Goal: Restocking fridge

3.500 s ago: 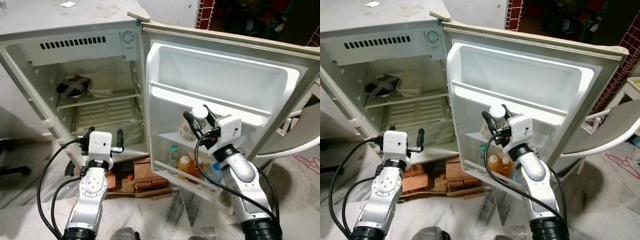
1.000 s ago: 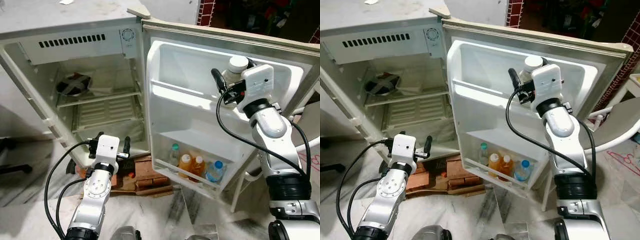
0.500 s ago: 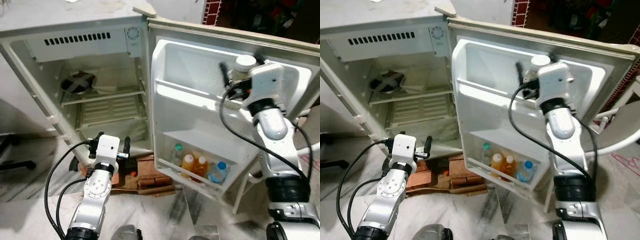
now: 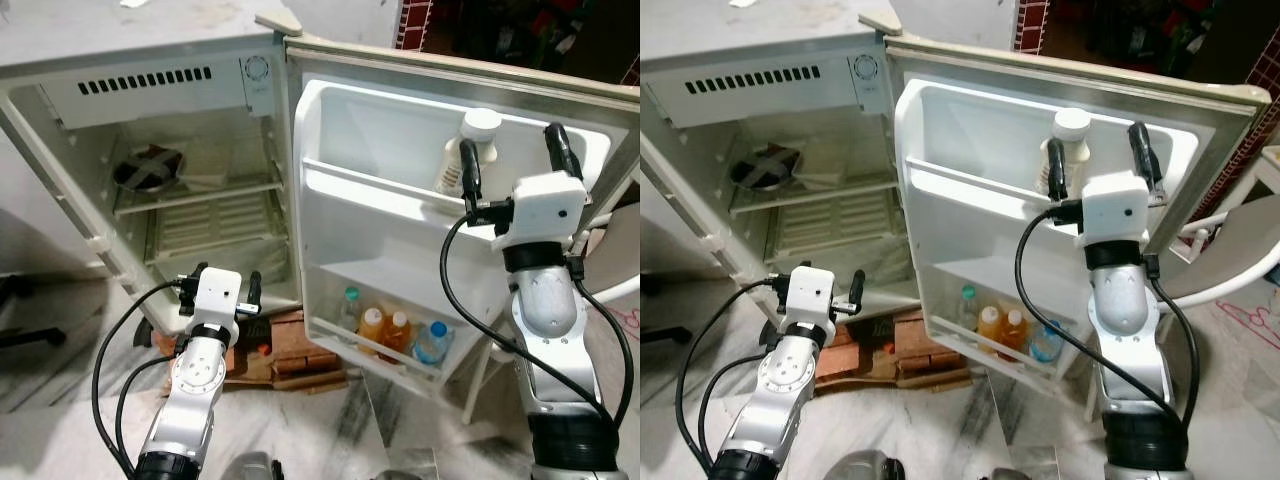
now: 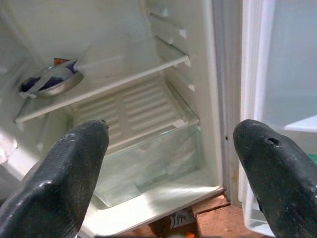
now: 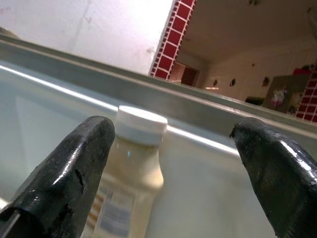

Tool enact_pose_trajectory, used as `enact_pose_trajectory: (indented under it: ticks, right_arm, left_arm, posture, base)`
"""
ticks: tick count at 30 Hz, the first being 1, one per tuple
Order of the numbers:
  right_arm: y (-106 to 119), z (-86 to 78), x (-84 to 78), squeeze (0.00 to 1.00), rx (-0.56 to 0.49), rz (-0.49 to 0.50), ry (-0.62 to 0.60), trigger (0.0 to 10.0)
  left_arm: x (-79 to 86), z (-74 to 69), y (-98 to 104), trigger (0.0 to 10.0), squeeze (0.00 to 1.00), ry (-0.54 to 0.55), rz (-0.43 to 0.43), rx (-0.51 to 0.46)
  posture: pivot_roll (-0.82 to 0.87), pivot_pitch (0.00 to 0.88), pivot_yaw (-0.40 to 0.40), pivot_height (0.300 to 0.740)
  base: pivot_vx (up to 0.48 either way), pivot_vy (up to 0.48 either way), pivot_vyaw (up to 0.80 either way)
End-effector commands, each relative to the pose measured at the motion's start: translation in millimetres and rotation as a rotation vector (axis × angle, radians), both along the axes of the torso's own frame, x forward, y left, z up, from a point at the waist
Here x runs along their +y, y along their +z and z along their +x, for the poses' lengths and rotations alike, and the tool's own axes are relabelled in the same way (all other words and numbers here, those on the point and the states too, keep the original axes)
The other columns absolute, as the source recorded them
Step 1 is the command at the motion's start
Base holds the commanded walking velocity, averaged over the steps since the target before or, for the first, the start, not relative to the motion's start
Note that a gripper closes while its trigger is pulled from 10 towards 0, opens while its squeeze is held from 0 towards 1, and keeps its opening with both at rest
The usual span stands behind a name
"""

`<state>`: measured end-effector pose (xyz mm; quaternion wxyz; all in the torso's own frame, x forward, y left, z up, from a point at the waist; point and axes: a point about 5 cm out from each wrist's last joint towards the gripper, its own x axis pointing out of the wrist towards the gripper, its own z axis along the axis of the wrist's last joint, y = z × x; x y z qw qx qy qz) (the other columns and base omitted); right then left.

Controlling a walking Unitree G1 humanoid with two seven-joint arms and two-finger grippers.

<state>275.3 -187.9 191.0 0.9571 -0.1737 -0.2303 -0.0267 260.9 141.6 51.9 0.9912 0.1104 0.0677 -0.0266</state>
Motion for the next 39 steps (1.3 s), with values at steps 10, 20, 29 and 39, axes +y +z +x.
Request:
enact_pose_trajectory:
  ticks: [10,20,29,39]
  right_arm:
    - [-8,-5.2,12.1,0.00,0.022,0.006,0.045,10.0]
    - [-25,-1.3,8.8,0.00,0.103,0.088,0.033,10.0]
    - [-54,-5.5,-0.5,0.00,0.219,0.165,-0.008,10.0]
    - [-84,-9.7,-8.9,0.00,0.348,0.214,-0.044,10.0]
  left_arm:
    - [1.2,3.2,0,10.0,0.00,0.016,0.024,0.006]
    - [0.8,3.4,0,10.0,0.00,0.018,0.027,0.003]
    - [0.4,3.4,1,10.0,0.00,0.021,0.027,0.004]
    - [0.5,4.7,1,10.0,0.00,0.022,0.031,0.001]
  posture:
    - [-0.01,0.000,0.041,0.740]
    - [0.00,0.000,0.041,0.740]
    - [-0.01,0.000,0.041,0.740]
    - [-0.01,0.000,0.039,0.740]
  base:
    - [-0.205,0.000,0.00]
    - [-0.304,0.000,0.00]
    - [-0.305,0.000,0.00]
    - [-0.283,0.000,0.00]
